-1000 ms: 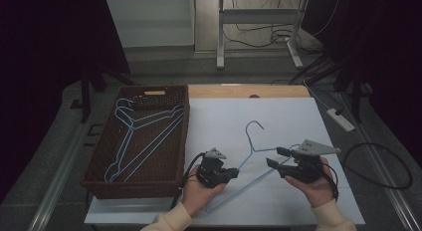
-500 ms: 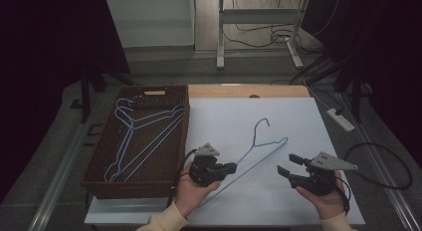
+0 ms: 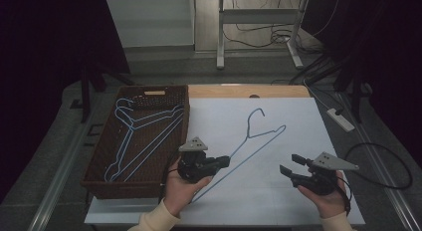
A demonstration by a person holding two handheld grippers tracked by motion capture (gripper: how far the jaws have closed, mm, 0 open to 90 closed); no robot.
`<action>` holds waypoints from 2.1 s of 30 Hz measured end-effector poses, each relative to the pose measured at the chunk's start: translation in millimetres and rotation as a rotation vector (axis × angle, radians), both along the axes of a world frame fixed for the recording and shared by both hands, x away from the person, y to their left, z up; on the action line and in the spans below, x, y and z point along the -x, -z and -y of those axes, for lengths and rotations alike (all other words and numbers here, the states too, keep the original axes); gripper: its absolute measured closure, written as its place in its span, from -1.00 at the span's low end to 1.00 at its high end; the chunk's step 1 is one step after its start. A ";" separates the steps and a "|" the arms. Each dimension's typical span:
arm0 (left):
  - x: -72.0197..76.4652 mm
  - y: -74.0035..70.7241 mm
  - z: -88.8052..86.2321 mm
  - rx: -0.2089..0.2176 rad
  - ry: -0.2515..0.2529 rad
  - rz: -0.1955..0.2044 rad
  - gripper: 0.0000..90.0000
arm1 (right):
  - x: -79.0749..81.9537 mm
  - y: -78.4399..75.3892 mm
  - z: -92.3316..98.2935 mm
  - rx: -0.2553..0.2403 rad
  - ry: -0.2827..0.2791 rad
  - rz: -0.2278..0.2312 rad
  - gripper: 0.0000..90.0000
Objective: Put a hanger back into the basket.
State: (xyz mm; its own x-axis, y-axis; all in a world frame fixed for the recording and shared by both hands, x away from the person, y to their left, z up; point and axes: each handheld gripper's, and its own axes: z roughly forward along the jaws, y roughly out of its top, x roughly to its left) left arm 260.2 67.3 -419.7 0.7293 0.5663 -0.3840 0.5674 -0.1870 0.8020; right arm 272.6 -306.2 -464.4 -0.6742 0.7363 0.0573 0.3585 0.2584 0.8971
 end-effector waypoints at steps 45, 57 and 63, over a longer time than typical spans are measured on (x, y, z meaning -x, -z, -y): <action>9.0 -52.9 -153.8 0.061 -0.248 0.171 0.94 | -8.3 17.1 1.6 0.078 0.018 -0.077 -0.24; -1.2 -42.1 -187.6 0.047 -0.276 0.167 0.94 | -7.9 17.5 1.7 0.084 0.021 -0.078 -0.24; -5.6 -35.7 -200.1 0.026 -0.306 0.155 0.94 | -8.0 17.6 1.5 0.088 0.021 -0.076 -0.24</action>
State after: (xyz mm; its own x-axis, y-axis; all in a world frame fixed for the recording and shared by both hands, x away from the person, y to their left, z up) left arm 265.8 267.4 -384.0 0.5780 0.7592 -0.2992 0.4653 -0.0054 0.8851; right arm 280.6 -307.7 -482.0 -0.6550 0.7544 0.0421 0.4307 0.3270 0.8411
